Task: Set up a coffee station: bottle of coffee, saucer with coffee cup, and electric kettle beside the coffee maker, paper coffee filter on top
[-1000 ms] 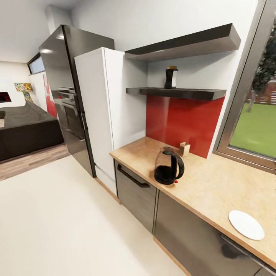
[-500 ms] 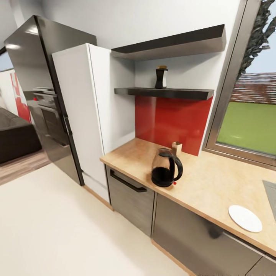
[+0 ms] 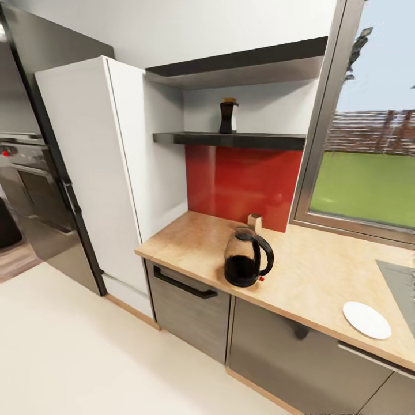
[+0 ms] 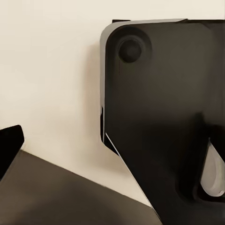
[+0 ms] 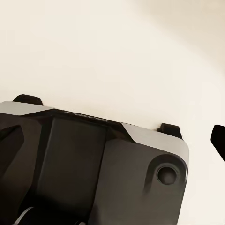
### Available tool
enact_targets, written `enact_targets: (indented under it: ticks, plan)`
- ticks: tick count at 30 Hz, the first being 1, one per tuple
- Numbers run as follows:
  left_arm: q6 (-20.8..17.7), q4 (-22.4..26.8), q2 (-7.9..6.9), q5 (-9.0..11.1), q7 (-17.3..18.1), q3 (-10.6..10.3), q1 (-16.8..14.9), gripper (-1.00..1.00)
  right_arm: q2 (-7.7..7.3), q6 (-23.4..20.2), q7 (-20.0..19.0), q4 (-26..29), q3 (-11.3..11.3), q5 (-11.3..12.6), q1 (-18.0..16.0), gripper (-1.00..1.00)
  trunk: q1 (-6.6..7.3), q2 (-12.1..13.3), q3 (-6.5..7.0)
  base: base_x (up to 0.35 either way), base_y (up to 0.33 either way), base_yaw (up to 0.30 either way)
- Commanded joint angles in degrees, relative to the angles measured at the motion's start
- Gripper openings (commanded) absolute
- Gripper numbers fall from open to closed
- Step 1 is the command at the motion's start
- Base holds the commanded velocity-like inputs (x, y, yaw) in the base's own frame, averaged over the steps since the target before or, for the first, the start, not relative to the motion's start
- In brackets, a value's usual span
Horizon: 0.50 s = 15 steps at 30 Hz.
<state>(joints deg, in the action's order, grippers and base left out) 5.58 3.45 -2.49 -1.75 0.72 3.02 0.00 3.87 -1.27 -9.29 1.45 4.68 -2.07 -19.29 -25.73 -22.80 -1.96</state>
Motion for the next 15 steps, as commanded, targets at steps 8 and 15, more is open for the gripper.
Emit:
enact_targets:
  ticks: [8, 15]
  plan:
    - [0.12, -0.01, -0.06, -0.16, 0.08, 0.28, 0.00, 1.00, 0.00, -0.13, -0.02, 0.04, 0.42, -0.22, -0.05, 1.00, -0.05, -0.12, -0.12, 0.204, 0.295, -0.300]
    - [0.22, 0.06, 0.02, -0.18, 0.08, 0.40, 0.00, 1.00, 0.00, -0.13, -0.02, 0.04, 0.42, -0.22, -0.05, 1.00, -0.05, -0.12, -0.12, 0.210, 0.286, -0.300]
